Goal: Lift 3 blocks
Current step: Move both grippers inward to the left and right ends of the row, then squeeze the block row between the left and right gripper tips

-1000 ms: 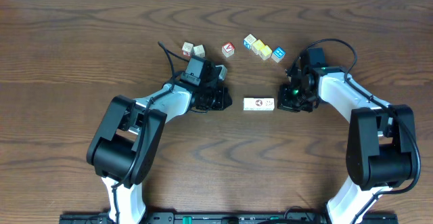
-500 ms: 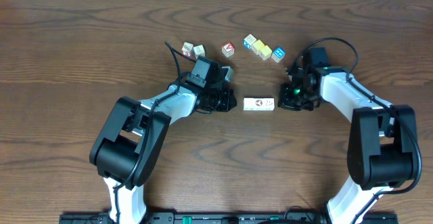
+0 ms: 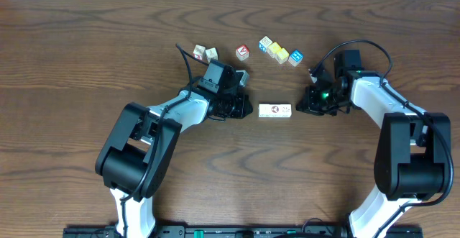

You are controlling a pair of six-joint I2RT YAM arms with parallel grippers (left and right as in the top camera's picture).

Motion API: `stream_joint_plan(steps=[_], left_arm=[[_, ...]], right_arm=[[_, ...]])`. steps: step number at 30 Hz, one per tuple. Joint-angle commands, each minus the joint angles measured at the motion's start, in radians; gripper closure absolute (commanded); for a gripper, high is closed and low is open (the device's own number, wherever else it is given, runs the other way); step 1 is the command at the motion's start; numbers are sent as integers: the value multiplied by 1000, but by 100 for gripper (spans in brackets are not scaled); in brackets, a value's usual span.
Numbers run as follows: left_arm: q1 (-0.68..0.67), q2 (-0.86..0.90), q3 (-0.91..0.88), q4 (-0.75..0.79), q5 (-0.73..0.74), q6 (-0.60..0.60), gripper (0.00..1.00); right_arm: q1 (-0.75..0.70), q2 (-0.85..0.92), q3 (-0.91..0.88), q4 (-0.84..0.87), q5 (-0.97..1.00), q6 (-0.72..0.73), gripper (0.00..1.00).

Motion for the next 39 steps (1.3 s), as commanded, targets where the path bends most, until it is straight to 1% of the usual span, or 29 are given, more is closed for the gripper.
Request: stream_joint_plan(steps=[1,11,24,39], left_arm=[[-2,-7,5,-3,35,21,93],[-2,-7,5,2,38,21,93],[-4,-6,5,1,39,16,93],[-27,-6,5,8,37,16,93]], right_arm=[[-2,-7,-17,5,-35,-25,99],[1,-7,-18,11,-35,-17,99],[47,-7,-18,26,-35,-5,99],[48,-7,-18,21,-35,2,99]])
